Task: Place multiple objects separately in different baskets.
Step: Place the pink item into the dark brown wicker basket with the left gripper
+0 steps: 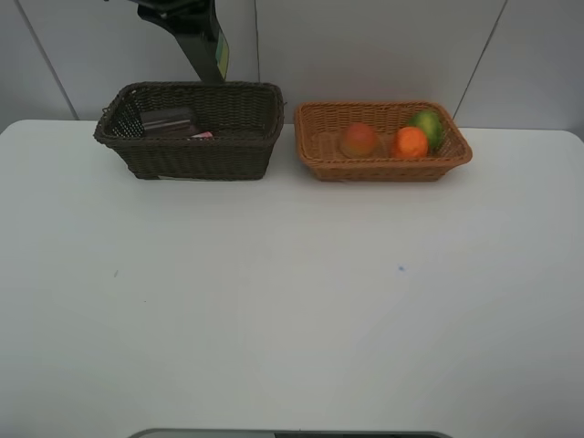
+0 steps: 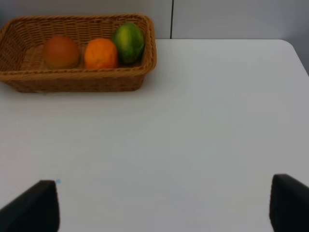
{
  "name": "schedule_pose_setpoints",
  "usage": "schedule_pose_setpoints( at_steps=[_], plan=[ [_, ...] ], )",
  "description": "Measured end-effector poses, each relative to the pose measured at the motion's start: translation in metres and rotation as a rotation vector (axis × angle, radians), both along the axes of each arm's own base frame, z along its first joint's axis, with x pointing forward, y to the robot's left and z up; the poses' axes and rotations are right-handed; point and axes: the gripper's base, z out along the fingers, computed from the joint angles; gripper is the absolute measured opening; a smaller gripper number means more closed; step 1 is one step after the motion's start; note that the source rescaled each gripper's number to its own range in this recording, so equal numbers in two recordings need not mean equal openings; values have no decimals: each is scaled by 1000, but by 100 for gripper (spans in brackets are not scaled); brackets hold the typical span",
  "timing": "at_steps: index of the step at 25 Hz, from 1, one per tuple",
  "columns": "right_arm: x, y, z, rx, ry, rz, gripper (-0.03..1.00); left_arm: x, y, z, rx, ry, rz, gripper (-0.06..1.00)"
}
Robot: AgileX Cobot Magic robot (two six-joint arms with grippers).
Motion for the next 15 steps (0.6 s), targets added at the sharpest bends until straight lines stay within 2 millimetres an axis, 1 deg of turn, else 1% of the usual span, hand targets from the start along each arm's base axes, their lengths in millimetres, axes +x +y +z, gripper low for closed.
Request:
schedule_pose_setpoints(
  at_steps=[2,4,7,12,15],
  plan=[
    [0,0,0,0,0,0,90,10,-3,-13,1,-25,-15,13],
    [0,0,0,0,0,0,90,20,-7,-30,10,-39,-38,13],
    [0,0,0,0,0,0,90,29,-12,-54,29,-30,-59,13],
    [0,0,0,0,0,0,90,36,-15,-89,65,37,-75,13],
    [0,0,0,0,0,0,90,38,-15,-104,81,74,-78,13]
  ],
)
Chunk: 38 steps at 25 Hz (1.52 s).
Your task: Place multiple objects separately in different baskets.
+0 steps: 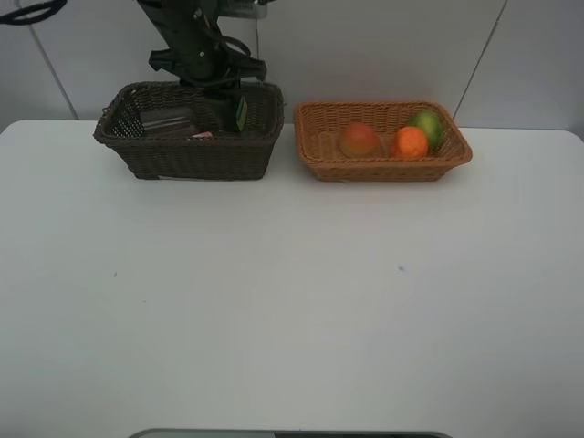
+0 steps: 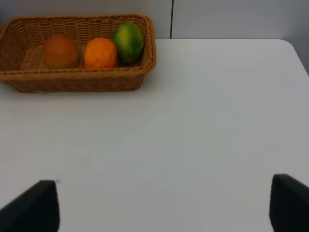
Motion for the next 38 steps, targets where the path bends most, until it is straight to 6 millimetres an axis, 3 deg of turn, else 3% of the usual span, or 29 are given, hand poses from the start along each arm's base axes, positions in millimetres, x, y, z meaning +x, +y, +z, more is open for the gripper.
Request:
schedule_pose_setpoints(
  at_steps=[10,12,15,18,24,32,38],
  plan=[
    [0,0,0,0,0,0,90,-1,0,-12,21,47,-2,13],
    [0,0,0,0,0,0,90,-1,0,-12,22,47,-3,25],
    [0,0,0,0,0,0,90,-1,0,-11,20,45,-3,71],
    [0,0,0,0,0,0,90,-1,0,-11,18,45,-2,90],
    [0,0,0,0,0,0,90,-2,1,-4,15,42,2,94],
    [0,0,0,0,0,0,90,-15,7,53,-16,-47,3,94],
    [0,0,0,0,0,0,90,-37,22,104,26,-92,19,94]
  ],
)
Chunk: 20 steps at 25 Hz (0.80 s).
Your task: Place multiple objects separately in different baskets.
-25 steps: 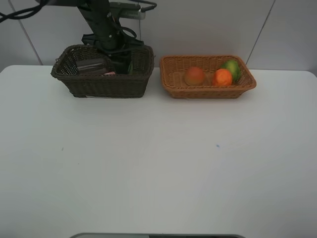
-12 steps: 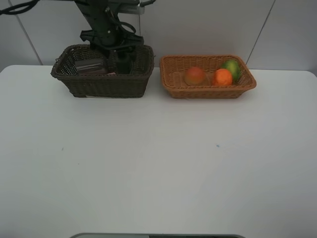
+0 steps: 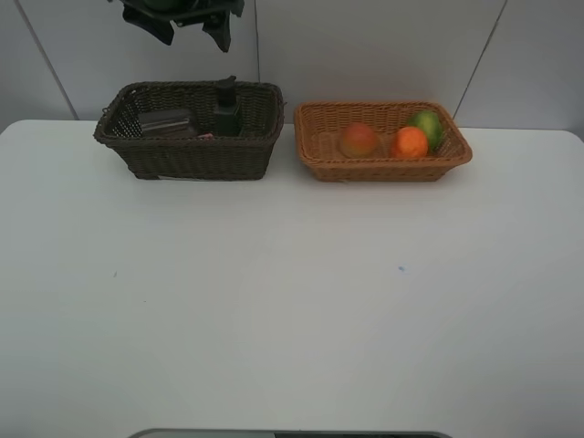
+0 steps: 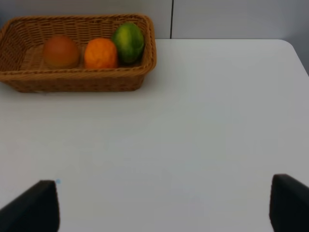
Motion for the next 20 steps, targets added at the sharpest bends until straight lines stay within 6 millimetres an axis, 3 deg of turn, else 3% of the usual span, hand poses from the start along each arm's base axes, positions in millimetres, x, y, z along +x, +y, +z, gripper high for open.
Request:
schedule_pose_setpoints(
  at_steps=[3,7,14,20],
  plan=[
    [0,0,0,0,0,0,90,-20,17,25,1,-32,34,94],
    [0,0,0,0,0,0,90,-61,49,55,-25,-67,73,94],
    [0,0,0,0,0,0,90,-165,97,86,-95,-136,99,94],
    [0,0,0,0,0,0,90,-258,125,88,-114,-217,89,94]
  ],
)
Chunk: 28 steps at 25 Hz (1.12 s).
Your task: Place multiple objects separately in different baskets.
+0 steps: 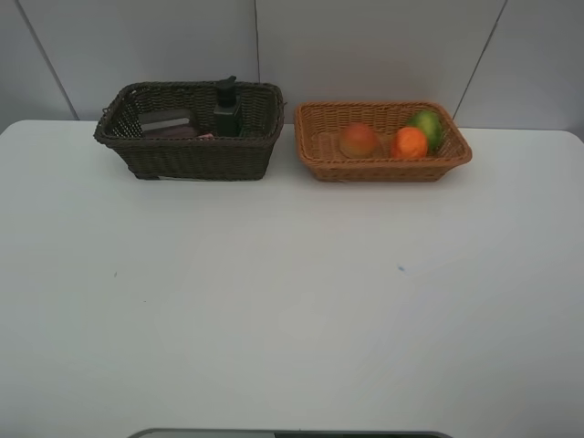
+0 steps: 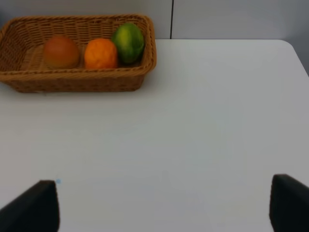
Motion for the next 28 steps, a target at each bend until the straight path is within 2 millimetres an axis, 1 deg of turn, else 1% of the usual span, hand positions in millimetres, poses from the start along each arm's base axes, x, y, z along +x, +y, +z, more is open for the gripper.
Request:
schedule_pose_setpoints(
  at_steps=[4,7,11,13,15,18,23,25,28],
  plan=[
    [0,0,0,0,0,0,90,-56,17,-11,7,2,1,94],
    [0,0,0,0,0,0,90,-91,27,-25,22,5,-6,94],
    [0,0,0,0,0,0,90,-128,39,-48,27,-29,-15,94],
    [0,0,0,0,0,0,90,-141,42,-59,31,-63,-24,94],
    [0,0,0,0,0,0,90,-152,45,-70,33,-98,-32,94],
    [0,0,0,0,0,0,90,-160,48,-85,30,-149,-40,94],
    [0,0,0,0,0,0,90,-162,48,-109,17,-194,-48,94],
    [0,0,0,0,0,0,90,-163,48,-113,15,-206,-50,94],
    [0,0,0,0,0,0,90,-164,48,-112,17,-225,-54,94]
  ],
)
